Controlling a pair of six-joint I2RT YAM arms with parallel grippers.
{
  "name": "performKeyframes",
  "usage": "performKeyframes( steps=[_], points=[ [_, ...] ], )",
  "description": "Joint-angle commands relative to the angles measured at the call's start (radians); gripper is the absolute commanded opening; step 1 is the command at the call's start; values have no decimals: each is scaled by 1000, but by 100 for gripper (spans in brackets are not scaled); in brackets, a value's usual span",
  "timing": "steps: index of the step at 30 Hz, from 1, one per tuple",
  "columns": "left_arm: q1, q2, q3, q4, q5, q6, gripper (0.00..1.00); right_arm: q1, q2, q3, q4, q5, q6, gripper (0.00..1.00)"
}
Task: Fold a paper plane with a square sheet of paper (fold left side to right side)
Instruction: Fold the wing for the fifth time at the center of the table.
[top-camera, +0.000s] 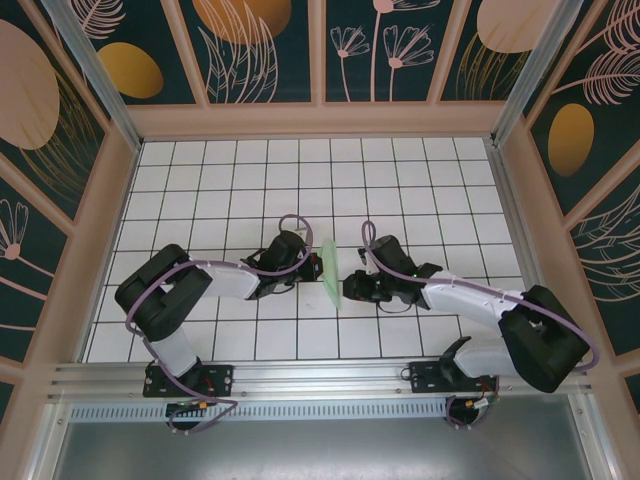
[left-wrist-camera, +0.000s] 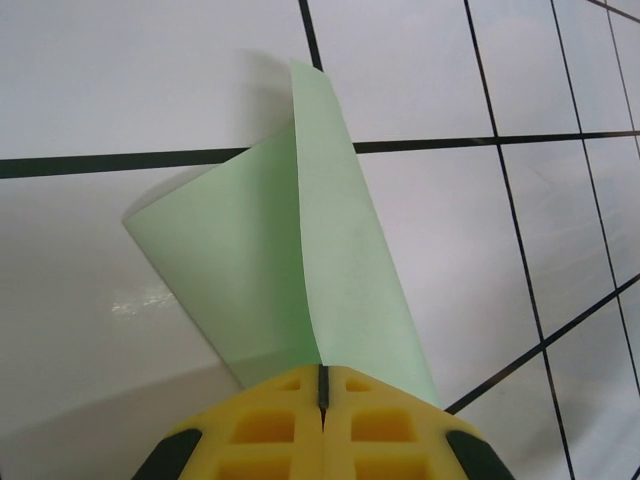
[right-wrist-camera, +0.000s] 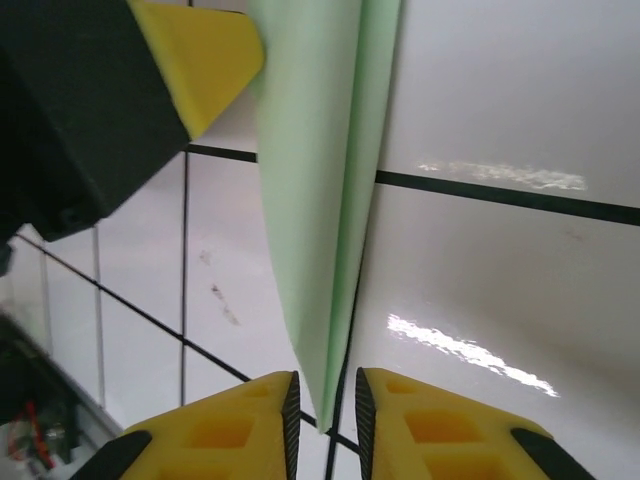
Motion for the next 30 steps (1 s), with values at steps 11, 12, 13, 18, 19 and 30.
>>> performKeyframes(
  steps=[11,12,13,18,19,30],
  points=[
    [17,58,50,-26,11,60,0,-108,-45,-154,391,-280,106,25],
    [16,63,49,-24,12,59,0,-109,-38,-158,413,-291,112,24],
    [18,65,50,-24,13,59,0,-108,-30,-160,429,-301,116,24],
    [23,74,48,-19,10,58,0,-113,20,-179,557,-345,161,23],
    [21,74,48,-18,10,58,0,-114,34,-181,579,-355,171,23],
    [26,82,55,-13,13,57,0,-114,158,-181,689,-381,198,23]
  ],
)
